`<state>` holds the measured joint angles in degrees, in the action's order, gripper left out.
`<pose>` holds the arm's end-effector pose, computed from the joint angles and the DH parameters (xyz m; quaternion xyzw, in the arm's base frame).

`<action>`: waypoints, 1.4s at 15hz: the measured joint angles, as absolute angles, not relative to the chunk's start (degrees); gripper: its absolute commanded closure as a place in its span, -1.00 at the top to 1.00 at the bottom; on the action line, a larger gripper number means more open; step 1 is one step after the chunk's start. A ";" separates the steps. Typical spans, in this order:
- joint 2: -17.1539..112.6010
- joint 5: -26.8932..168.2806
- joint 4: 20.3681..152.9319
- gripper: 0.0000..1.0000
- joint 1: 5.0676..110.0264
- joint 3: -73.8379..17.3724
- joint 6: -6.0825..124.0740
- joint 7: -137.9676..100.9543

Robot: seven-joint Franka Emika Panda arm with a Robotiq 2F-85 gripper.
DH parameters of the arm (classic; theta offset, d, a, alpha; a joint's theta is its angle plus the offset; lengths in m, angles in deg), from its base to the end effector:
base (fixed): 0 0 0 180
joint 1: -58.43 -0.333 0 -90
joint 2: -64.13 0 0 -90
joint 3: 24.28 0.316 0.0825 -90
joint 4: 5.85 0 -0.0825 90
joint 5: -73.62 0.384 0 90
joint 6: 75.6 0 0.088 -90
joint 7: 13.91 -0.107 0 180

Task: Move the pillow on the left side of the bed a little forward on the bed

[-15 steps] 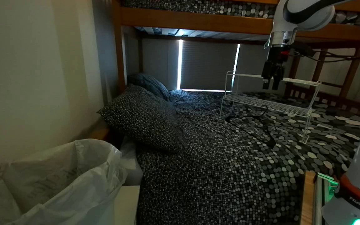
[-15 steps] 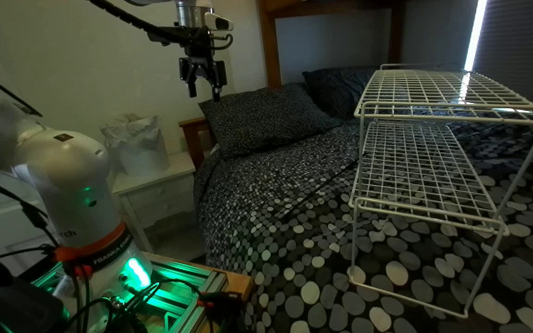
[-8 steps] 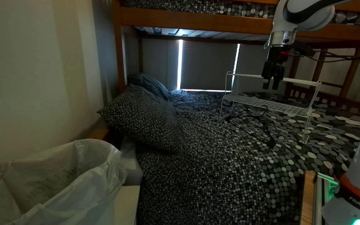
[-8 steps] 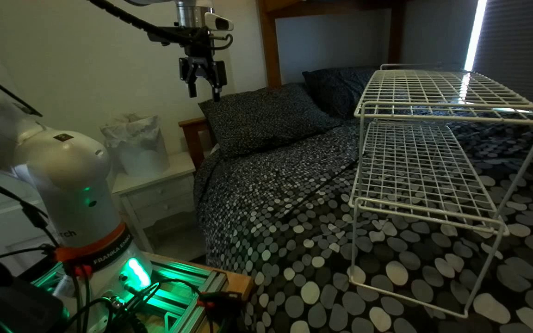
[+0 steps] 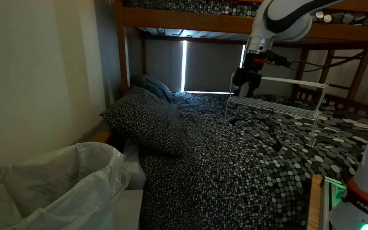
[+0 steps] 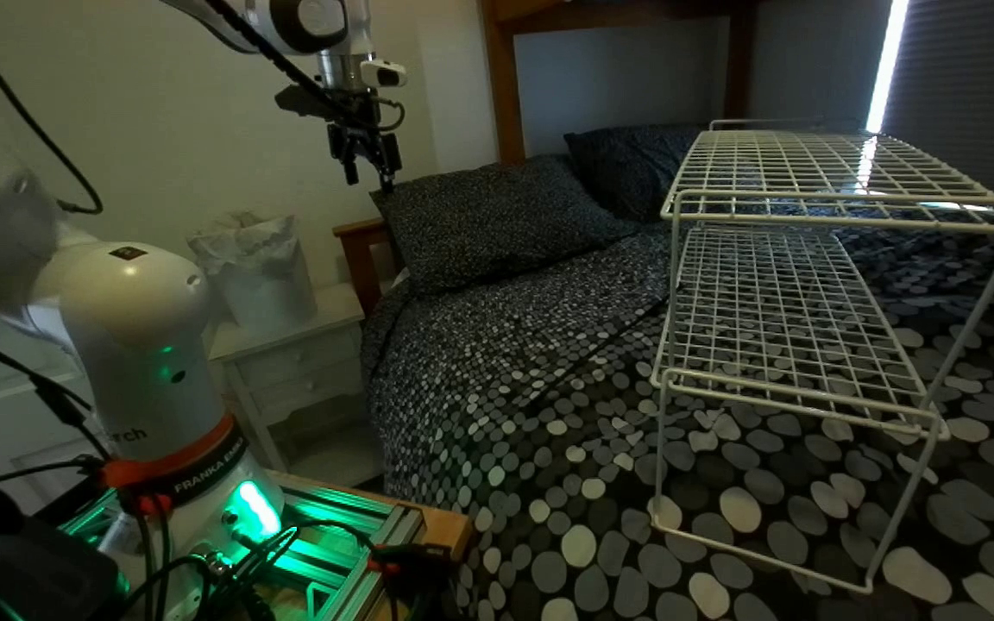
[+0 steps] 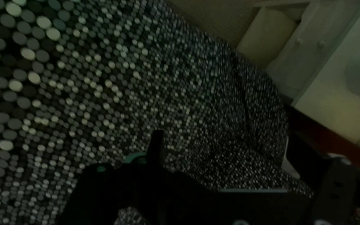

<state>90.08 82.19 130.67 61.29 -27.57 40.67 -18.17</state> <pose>0.4212 -0.0386 0.4983 -0.9885 0.1176 -0.0500 0.0804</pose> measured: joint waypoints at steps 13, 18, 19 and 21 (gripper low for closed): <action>54.12 60.85 108.19 1.00 57.44 -17.70 74.45 -46.13; 52.24 60.85 105.80 1.00 56.96 -18.07 74.67 -45.61; 52.23 60.85 105.78 1.00 56.92 -18.13 74.67 -45.57; 52.23 60.85 105.77 1.00 56.89 -18.16 74.67 -45.51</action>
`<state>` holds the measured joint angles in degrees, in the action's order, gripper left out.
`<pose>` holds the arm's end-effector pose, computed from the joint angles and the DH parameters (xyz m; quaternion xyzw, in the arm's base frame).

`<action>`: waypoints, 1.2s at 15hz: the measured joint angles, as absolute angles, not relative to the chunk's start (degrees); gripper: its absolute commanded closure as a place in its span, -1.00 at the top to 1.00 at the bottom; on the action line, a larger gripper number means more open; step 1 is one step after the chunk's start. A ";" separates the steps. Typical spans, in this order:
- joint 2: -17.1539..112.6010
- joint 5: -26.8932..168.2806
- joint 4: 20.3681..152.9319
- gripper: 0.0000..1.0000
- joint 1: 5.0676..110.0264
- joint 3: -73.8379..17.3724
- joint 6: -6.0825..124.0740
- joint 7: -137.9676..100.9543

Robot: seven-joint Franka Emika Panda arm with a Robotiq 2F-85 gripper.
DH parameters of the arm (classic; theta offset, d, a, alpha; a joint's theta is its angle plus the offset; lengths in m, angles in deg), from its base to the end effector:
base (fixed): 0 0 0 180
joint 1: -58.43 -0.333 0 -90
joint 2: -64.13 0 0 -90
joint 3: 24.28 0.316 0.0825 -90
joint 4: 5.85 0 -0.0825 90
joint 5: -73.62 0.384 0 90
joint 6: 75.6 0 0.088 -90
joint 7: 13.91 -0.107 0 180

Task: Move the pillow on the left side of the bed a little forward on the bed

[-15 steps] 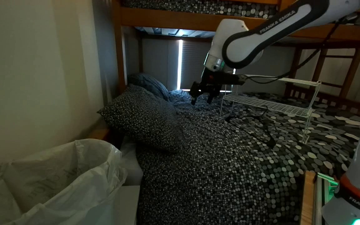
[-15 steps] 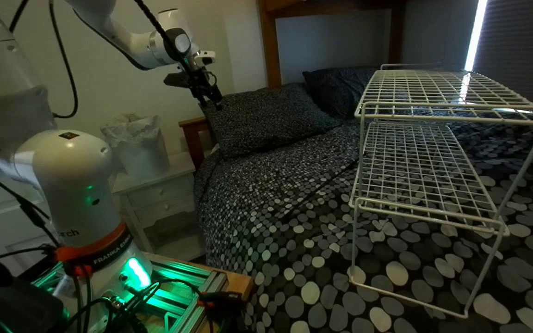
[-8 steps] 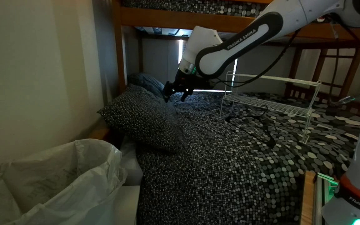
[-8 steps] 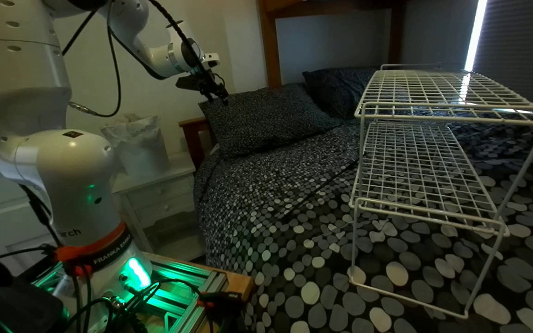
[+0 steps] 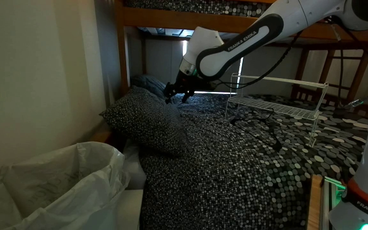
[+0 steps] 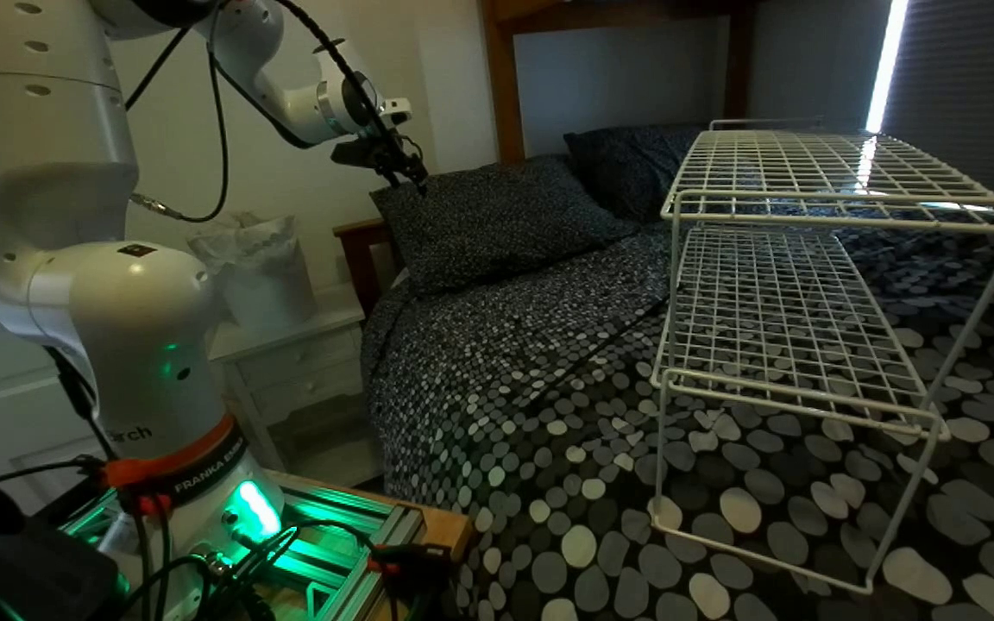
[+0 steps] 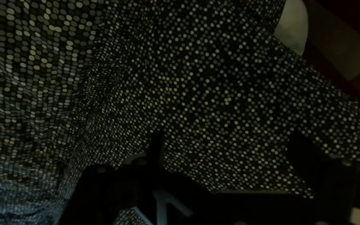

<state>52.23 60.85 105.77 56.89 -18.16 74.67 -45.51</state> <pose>0.6320 0.0867 0.4263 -0.9626 0.1249 -0.2399 0.0158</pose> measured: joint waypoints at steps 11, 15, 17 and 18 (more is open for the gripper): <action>35.12 55.99 87.76 1.00 43.52 -28.35 77.51 -66.56; 27.70 56.00 81.36 1.00 40.47 -32.02 82.34 -68.87; 24.67 56.05 79.15 1.00 39.45 -33.99 83.93 -69.26; 23.22 56.25 78.14 0.98 39.20 -34.69 84.65 -69.31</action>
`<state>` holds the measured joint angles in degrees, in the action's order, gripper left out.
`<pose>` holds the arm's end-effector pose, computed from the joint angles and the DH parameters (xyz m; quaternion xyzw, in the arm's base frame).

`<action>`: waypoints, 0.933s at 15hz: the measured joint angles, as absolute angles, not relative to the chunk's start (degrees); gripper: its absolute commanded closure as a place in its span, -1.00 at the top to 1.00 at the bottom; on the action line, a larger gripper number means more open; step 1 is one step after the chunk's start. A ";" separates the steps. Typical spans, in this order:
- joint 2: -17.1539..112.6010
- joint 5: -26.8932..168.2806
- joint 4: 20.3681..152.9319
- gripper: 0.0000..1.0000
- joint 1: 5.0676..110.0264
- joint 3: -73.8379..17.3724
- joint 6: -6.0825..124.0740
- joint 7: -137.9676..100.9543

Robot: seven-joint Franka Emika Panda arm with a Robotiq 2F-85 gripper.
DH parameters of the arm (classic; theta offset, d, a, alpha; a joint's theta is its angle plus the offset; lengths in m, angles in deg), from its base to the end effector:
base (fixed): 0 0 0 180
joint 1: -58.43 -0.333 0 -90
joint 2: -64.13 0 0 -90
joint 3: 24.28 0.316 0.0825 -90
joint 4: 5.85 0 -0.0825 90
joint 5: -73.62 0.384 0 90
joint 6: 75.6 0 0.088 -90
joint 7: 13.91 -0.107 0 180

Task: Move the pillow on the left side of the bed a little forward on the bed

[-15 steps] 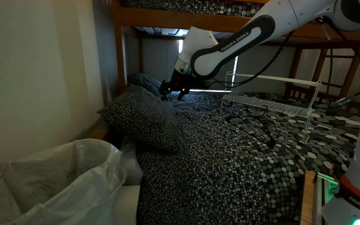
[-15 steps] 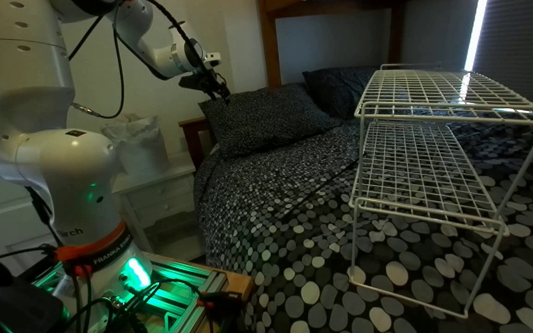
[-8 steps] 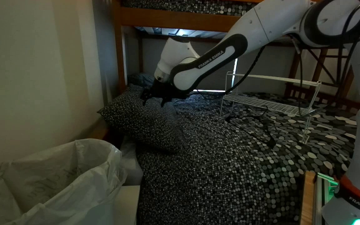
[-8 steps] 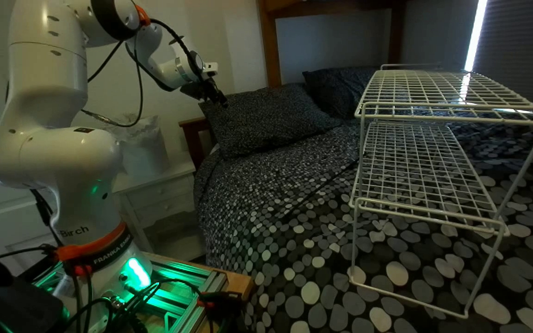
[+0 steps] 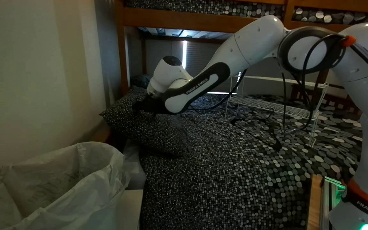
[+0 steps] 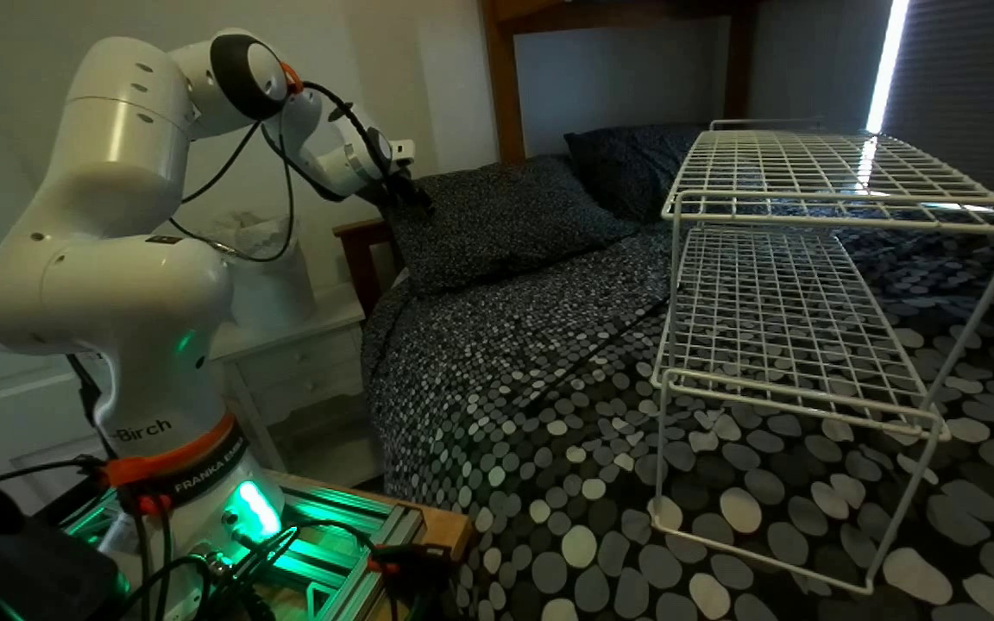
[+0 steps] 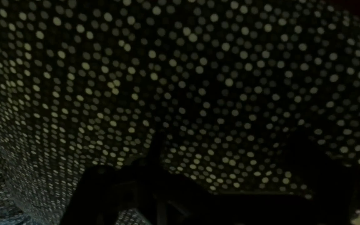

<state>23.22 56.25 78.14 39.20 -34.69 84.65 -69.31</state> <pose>0.7463 0.1637 0.3323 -0.9168 0.2229 -0.3288 0.0395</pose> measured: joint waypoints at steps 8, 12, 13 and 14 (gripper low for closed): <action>16.78 59.23 73.77 -0.38 38.80 -36.08 87.21 -68.98; 16.47 60.13 72.76 -0.94 36.63 -38.74 84.99 -70.00; 16.47 60.13 72.33 -1.00 36.03 -39.41 83.89 -70.58; 16.47 60.13 71.93 -1.00 35.41 -40.08 82.67 -71.34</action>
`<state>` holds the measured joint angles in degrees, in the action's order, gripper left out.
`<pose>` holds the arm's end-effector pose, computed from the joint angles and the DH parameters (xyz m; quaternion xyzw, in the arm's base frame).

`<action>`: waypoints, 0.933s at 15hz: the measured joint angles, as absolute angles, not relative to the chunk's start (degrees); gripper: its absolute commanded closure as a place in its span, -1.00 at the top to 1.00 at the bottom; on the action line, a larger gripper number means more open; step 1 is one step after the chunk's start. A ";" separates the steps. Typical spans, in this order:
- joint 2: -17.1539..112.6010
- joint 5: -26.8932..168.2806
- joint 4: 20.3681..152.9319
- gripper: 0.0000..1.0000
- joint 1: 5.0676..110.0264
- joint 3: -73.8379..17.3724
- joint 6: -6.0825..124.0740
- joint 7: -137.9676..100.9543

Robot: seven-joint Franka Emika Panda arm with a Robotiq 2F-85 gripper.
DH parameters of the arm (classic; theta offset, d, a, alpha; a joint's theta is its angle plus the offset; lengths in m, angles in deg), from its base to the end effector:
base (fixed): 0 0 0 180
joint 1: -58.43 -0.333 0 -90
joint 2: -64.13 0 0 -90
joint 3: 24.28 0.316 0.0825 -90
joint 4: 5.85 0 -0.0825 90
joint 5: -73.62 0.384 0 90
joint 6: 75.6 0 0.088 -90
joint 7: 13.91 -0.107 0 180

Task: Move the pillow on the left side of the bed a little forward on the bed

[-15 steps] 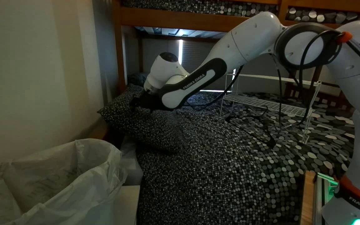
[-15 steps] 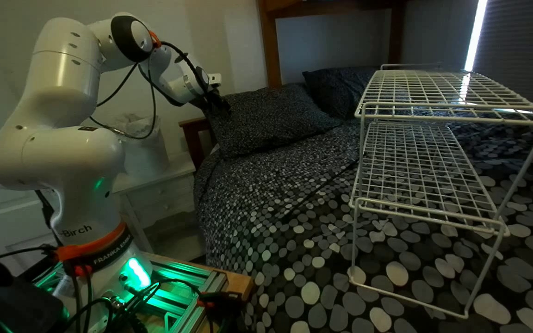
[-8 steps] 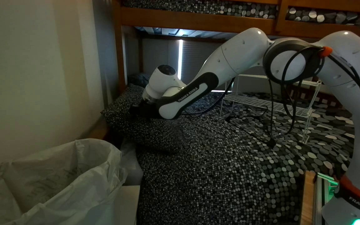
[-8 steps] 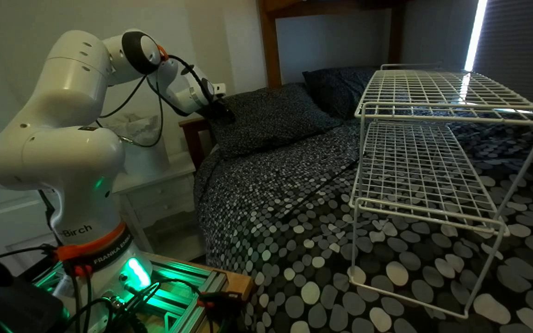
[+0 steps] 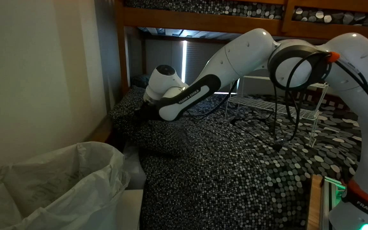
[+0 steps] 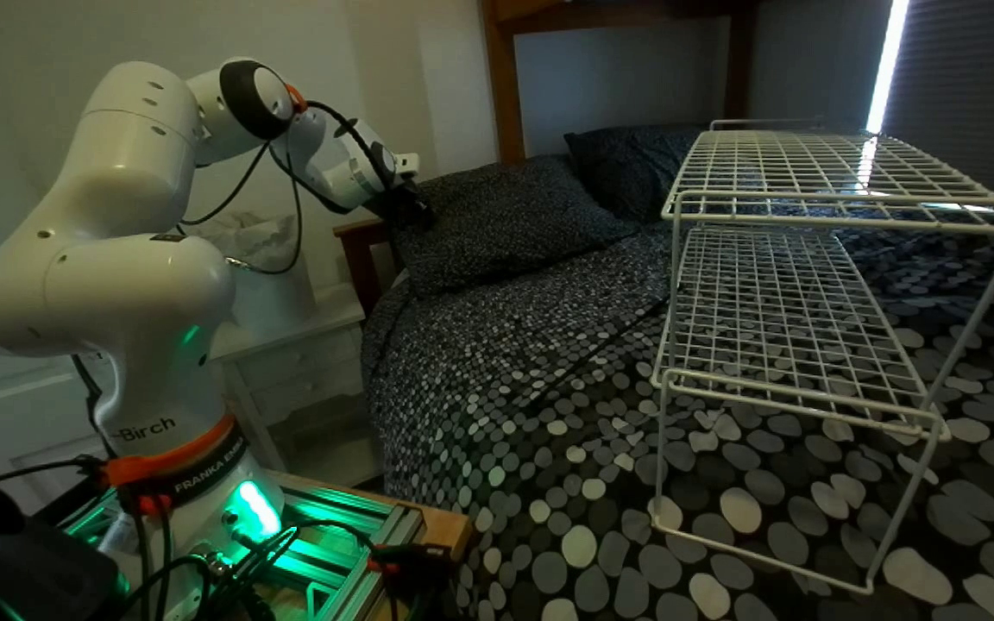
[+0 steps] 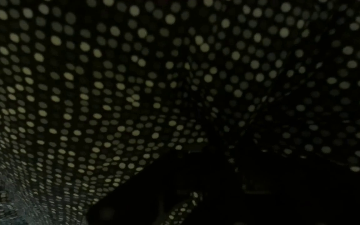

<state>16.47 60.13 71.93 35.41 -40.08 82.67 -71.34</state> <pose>0.7634 0.1688 0.2999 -0.9119 0.2491 -0.3256 0.0205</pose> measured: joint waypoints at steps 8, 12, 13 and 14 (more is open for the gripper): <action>16.60 54.51 67.00 -0.97 30.83 -45.29 68.44 -79.09; 19.02 44.23 64.29 -0.97 28.91 -48.36 62.96 -80.66; 20.13 41.16 64.15 -0.97 28.84 -49.03 62.94 -80.67; 21.24 38.02 64.04 -0.97 28.95 -49.75 62.94 -80.66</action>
<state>21.24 38.02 64.04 28.95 -49.75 62.94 -80.66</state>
